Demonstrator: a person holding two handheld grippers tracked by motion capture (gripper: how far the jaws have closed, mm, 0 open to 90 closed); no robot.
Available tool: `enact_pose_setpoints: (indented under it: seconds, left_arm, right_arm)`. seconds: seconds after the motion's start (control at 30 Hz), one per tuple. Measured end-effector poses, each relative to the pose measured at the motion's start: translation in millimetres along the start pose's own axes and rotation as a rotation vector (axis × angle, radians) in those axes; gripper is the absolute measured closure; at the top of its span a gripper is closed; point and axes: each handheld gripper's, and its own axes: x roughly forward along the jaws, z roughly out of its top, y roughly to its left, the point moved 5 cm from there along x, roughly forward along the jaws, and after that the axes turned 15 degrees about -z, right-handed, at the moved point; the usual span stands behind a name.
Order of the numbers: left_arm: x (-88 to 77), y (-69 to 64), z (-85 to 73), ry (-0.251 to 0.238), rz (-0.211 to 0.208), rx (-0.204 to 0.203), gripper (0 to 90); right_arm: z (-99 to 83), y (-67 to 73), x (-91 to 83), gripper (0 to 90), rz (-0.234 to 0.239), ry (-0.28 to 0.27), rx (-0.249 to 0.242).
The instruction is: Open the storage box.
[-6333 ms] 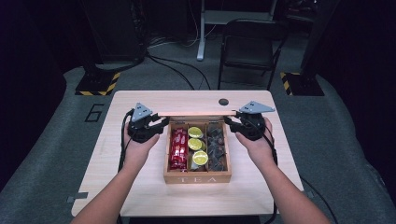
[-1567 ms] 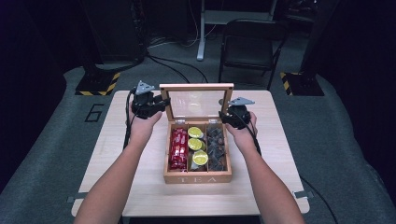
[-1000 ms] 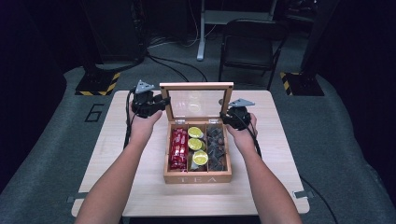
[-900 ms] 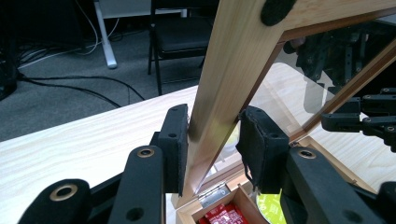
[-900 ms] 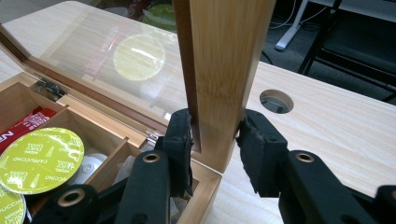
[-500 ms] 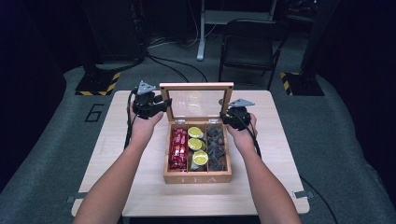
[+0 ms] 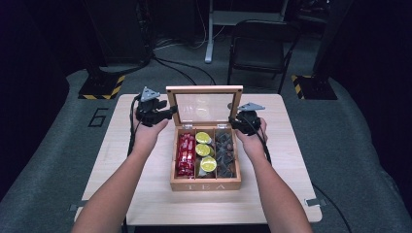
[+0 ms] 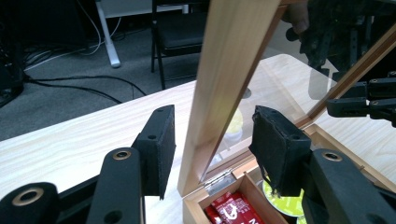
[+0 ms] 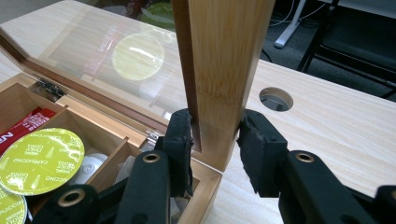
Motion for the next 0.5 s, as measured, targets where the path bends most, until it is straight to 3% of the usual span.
enact_pose_setpoints:
  seconds: [0.3, 0.5]
  left_arm:
    - [-7.2, 3.2, -7.5, 0.003, -0.01, -0.016, 47.5]
    - [-8.6, -2.3, -7.4, 0.001, -0.031, -0.02, 47.4]
  right_arm:
    - [0.3, -0.1, 0.2, 64.3, -0.003, 0.005, 0.001]
    - [1.5, -1.2, 1.6, 64.3, 0.003, 0.01, 0.003]
